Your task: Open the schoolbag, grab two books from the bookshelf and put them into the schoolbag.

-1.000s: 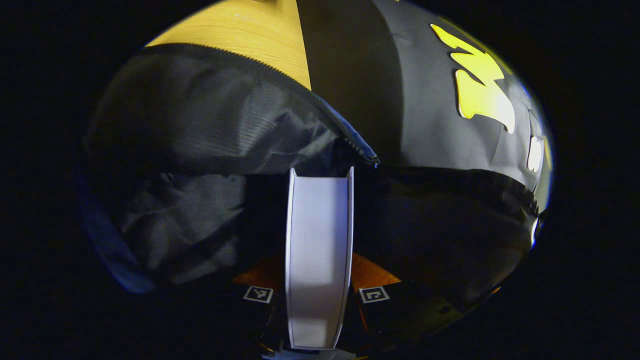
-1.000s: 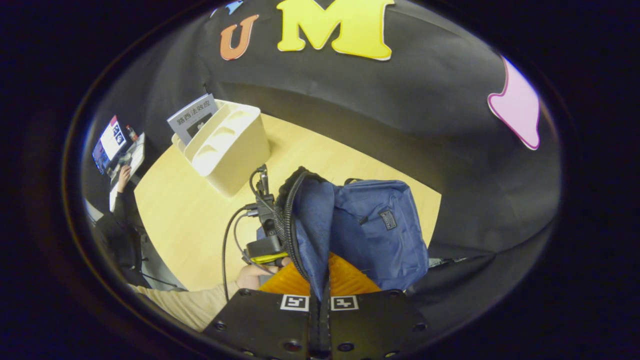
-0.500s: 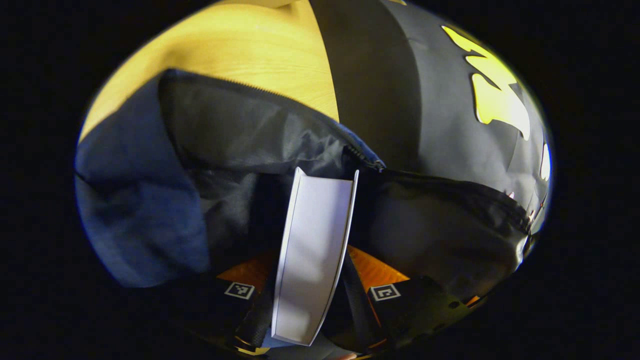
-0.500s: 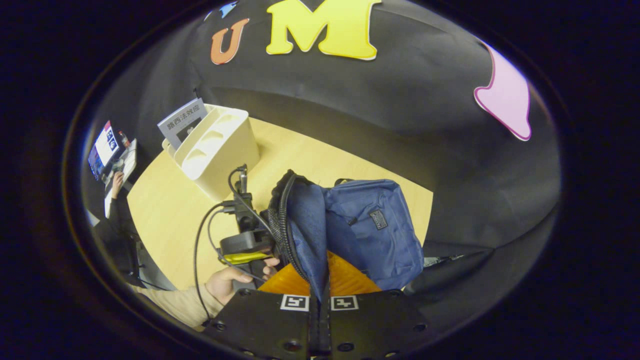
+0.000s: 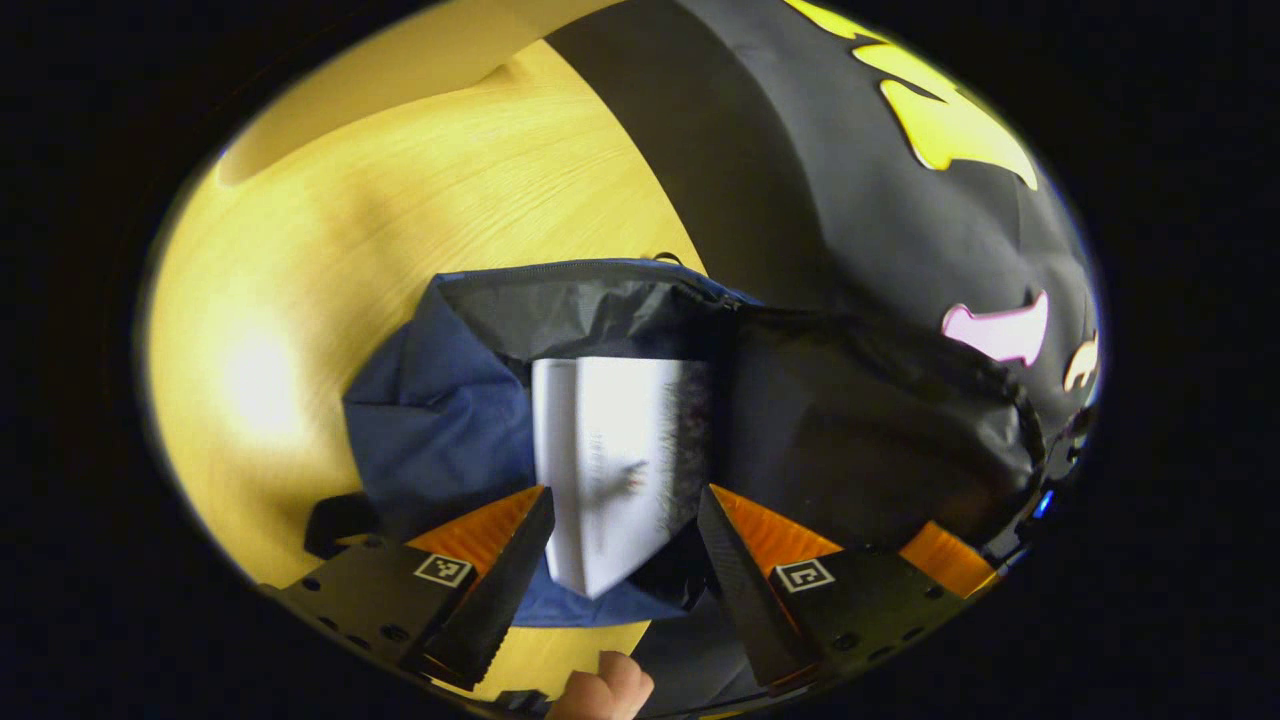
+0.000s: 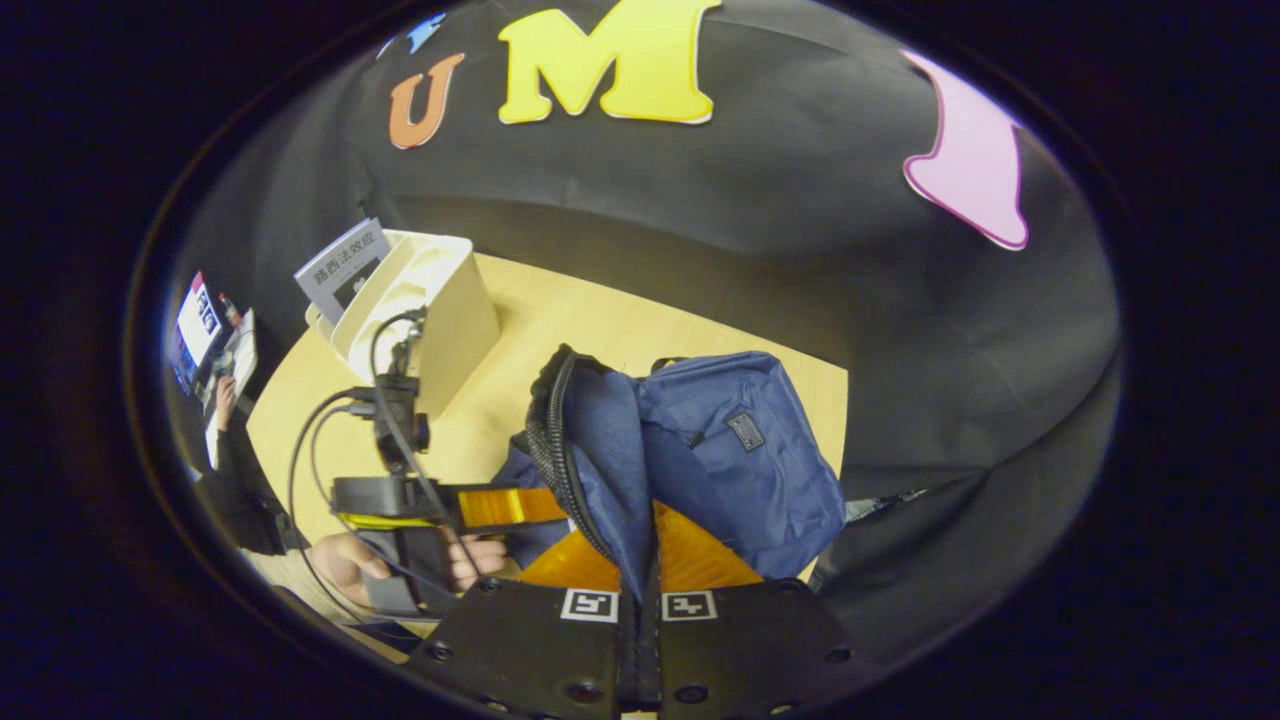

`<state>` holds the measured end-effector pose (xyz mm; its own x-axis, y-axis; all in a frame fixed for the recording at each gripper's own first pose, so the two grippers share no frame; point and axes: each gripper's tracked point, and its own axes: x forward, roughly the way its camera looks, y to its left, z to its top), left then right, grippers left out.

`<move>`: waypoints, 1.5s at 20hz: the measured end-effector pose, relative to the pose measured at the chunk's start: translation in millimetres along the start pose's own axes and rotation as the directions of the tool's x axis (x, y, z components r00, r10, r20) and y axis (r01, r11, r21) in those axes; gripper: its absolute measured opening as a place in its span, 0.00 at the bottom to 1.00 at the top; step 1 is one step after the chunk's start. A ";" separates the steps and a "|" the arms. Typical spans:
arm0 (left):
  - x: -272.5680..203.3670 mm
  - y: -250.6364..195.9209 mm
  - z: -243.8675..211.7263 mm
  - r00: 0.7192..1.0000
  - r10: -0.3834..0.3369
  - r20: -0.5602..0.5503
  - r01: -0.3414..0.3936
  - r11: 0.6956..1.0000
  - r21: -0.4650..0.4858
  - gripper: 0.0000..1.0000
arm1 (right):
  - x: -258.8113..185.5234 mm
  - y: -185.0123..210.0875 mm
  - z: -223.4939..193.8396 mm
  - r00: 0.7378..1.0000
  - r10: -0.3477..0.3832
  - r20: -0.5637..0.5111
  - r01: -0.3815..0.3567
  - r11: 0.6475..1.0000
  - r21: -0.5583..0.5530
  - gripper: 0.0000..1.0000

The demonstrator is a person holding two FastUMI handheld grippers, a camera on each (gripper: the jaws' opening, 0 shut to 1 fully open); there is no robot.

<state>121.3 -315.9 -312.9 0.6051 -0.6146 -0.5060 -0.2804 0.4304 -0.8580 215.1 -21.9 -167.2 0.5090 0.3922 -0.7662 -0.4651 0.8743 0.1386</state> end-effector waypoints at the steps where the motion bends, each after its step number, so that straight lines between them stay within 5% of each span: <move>1: -19.0 -0.2 1.3 1.000 0.000 -0.002 0.000 0.999 0.033 0.94 | 0.4 -1.5 -1.1 1.000 -0.010 0.003 0.010 1.000 0.007 0.01; 9: -163.4 4.6 50.8 0.992 0.087 0.091 -0.113 0.938 0.327 0.94 | -2.8 -5.0 -5.0 0.999 -0.023 0.028 0.019 0.989 0.146 0.01; 13: -219.5 23.0 73.5 0.976 0.165 0.144 -0.213 0.865 0.454 0.94 | -2.8 -2.1 -5.3 0.999 -0.040 0.036 0.034 0.988 0.151 0.01; 18: -285.1 47.7 107.8 0.930 0.261 0.258 -0.366 0.705 0.607 0.94 | -4.5 4.4 -8.4 0.997 -0.059 0.040 0.053 0.988 0.142 0.01; 23: -341.0 61.1 137.0 0.869 0.314 0.382 -0.494 0.506 0.707 0.94 | -9.6 3.3 -10.5 0.996 -0.071 0.046 0.063 0.985 0.161 0.01; 27: -384.3 59.2 174.9 0.790 0.317 0.524 -0.611 0.345 0.713 0.94 | -11.6 -0.9 -11.6 0.996 -0.081 0.047 0.071 0.980 0.187 0.01; 28: -392.7 55.0 182.5 0.774 0.304 0.555 -0.632 0.331 0.701 0.94 | -12.4 0.1 -12.4 0.995 -0.085 0.047 0.074 0.979 0.188 0.01; 30: -401.2 42.0 196.4 0.772 0.278 0.572 -0.636 0.355 0.685 0.92 | -14.8 0.3 -13.6 0.995 -0.091 0.046 0.081 0.979 0.188 0.01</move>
<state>13.0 78.6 -128.6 0.8154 0.0237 -0.5784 0.0263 0.9966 0.0780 197.6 -31.3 -164.4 0.5819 0.3239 -0.7460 -0.2784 0.9412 0.1915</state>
